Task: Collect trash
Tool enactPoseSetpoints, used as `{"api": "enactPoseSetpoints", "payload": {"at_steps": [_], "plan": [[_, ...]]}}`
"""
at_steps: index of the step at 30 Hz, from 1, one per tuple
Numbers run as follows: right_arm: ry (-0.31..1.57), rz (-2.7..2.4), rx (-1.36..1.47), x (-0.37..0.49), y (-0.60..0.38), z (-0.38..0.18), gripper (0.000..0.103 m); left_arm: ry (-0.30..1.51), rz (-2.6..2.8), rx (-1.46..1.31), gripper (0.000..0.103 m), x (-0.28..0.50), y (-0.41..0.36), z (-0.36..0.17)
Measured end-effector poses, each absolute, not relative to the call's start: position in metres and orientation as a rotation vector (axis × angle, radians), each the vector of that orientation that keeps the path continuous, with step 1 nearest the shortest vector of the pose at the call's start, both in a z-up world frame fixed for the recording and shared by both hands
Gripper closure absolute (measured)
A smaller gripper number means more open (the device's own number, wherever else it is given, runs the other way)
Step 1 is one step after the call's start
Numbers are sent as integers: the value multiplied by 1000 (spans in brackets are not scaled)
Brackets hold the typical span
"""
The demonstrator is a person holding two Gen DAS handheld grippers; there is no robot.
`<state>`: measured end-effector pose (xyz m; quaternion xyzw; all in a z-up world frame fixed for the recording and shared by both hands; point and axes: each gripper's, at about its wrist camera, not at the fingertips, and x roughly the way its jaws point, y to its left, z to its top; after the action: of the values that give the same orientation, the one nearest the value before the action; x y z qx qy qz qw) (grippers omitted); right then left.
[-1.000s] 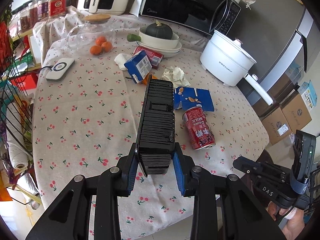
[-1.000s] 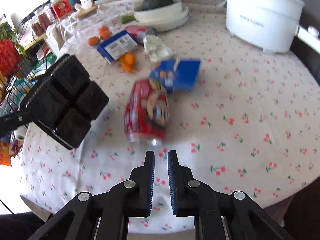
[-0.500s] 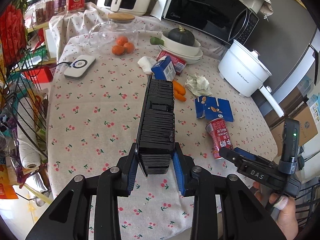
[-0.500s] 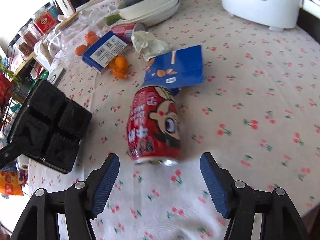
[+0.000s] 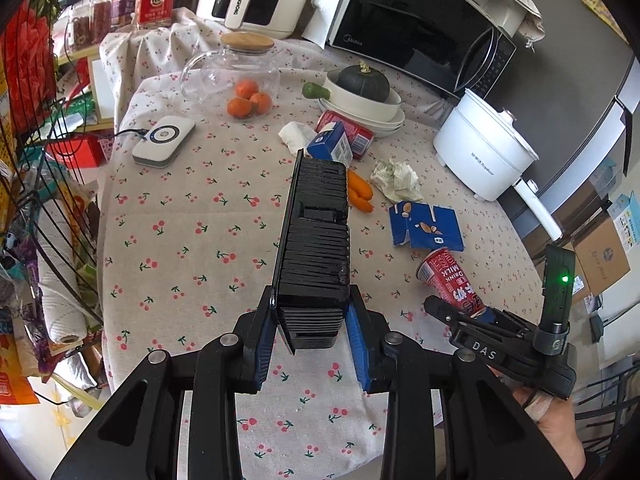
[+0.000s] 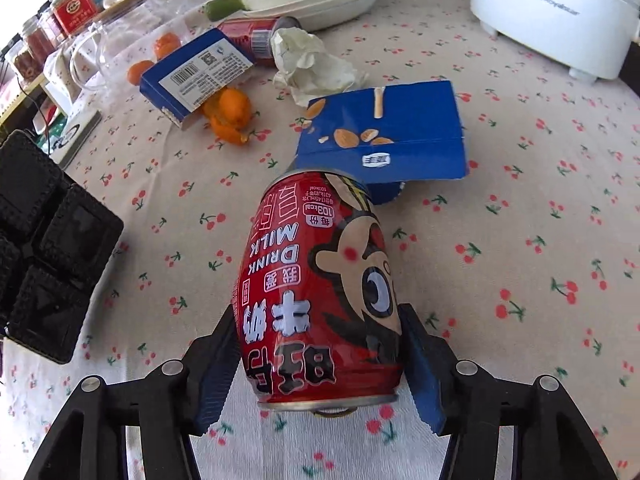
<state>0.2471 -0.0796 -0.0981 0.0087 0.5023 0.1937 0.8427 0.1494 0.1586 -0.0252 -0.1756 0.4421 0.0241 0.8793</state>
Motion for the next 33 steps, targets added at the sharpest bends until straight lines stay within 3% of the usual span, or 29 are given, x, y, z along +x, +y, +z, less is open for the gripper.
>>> {"api": "enactPoseSetpoints", "payload": {"at_steps": [2,5,6,7,14,16,18,33], "plan": [[1047,418,24,240,-88,-86,40,916,37,-361,68,148,152,-23],[1023,422,19,227,-106,-67,53,915,12,-343,68,148,136,-21],[1019,418,10,225,-112,-64,80,916,4,-335,68,148,130,-21],[1022,428,3,222,-120,-61,101,917,-4,-325,68,148,124,-21],[1063,421,34,210,-164,-62,84,924,-9,-292,68,149,105,-25],[1066,409,72,211,-171,-60,35,925,5,-299,68,150,109,-26],[1044,384,101,215,-172,-58,24,925,21,-315,68,151,117,-27],[1040,447,88,277,-55,-99,21,906,138,-381,68,151,191,-28]]}}
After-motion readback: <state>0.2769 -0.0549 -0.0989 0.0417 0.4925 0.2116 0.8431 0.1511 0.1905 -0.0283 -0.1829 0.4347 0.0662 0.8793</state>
